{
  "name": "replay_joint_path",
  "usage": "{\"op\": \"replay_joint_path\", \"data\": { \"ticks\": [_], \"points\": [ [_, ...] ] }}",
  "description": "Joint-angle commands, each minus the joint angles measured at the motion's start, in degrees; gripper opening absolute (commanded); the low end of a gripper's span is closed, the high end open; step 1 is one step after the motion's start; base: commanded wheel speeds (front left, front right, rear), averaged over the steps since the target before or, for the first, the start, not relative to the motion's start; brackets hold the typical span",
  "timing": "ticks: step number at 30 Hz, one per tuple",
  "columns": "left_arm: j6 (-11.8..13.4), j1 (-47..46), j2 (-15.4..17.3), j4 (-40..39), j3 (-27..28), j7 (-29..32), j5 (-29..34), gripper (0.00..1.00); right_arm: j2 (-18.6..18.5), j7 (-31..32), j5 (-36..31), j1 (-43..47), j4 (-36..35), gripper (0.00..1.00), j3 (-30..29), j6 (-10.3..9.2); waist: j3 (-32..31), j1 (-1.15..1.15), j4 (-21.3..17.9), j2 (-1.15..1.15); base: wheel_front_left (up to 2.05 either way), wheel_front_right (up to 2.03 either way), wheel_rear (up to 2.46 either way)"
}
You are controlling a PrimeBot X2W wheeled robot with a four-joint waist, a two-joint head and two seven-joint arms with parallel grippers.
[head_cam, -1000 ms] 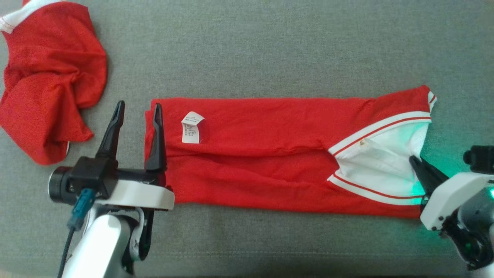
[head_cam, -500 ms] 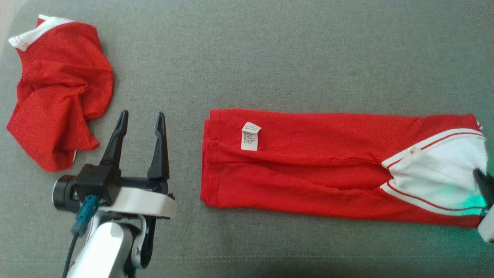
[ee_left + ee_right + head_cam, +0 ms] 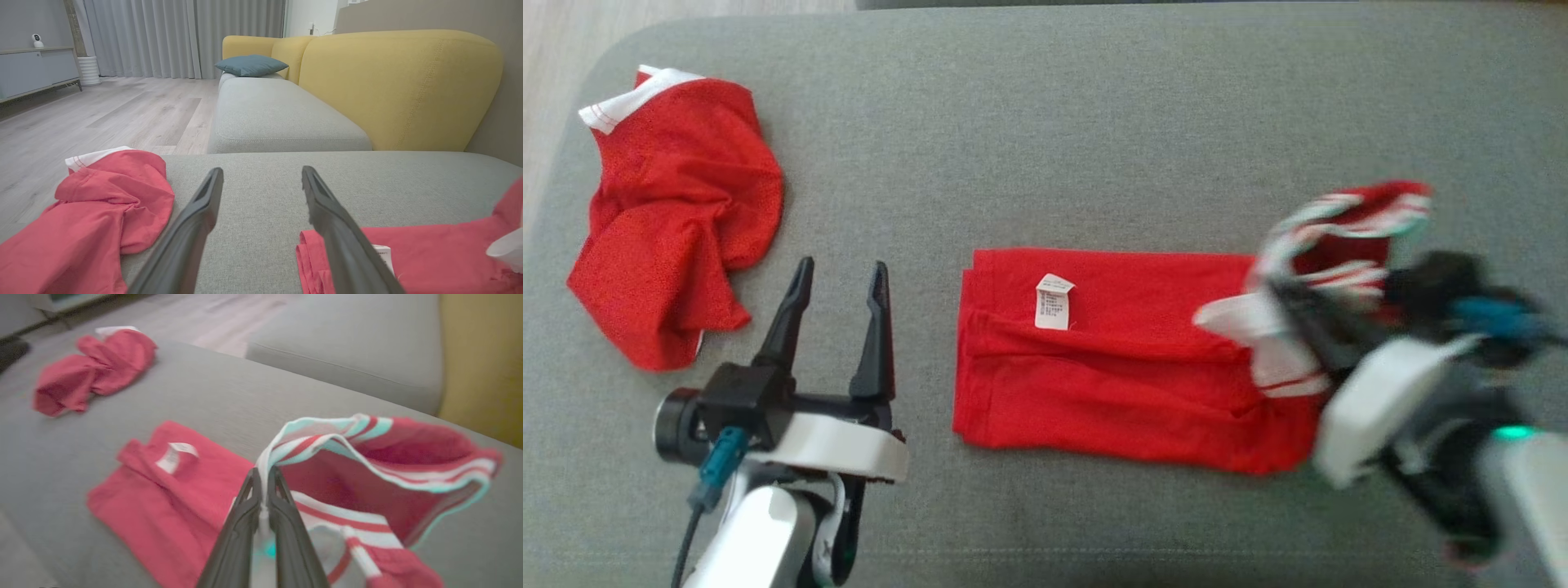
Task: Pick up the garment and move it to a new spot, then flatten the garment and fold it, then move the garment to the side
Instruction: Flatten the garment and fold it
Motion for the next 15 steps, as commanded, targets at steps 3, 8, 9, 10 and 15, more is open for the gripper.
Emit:
{"op": "replay_joint_path", "data": {
  "ticks": [3, 8, 9, 10, 15],
  "points": [
    [-0.44, -1.35, 0.60, -1.71, 1.42, -0.18, -0.28, 1.00, 5.19, -2.71, 2.27, -4.96, 2.32, 0.00, 8.42, -0.03, -0.23, 0.00, 0.43, 0.00, 0.00, 0.00, 0.00],
    [-0.76, -1.49, 0.42, -1.58, 0.79, 0.09, -0.49, 1.00, 12.67, -6.44, 4.77, -8.79, 10.98, 0.00, 14.76, -0.03, -0.09, 0.00, 1.19, 0.00, 0.00, 0.00, 0.00],
    [-0.87, -1.57, 0.33, -1.52, 0.60, 0.11, -0.54, 1.00, 13.95, -7.30, 5.33, -9.61, 13.41, 0.00, 16.14, -0.03, 0.01, 0.00, 1.47, 0.00, 0.00, 0.00, 0.00],
    [-1.03, -1.70, 0.20, -1.45, 0.33, 0.13, -0.56, 1.00, 14.91, -8.27, 5.96, -10.27, 15.76, 0.00, 17.31, -0.03, 0.14, 0.00, 1.92, 0.00, 0.00, 0.00, 0.00],
    [-1.30, -1.99, -0.28, -0.82, -0.44, 0.12, -0.70, 1.00, 17.51, -13.93, 7.93, -12.42, 25.68, 0.00, 20.55, -0.03, 0.75, 0.00, 3.03, 0.00, 0.00, 0.00, 0.00]
  ]
}}
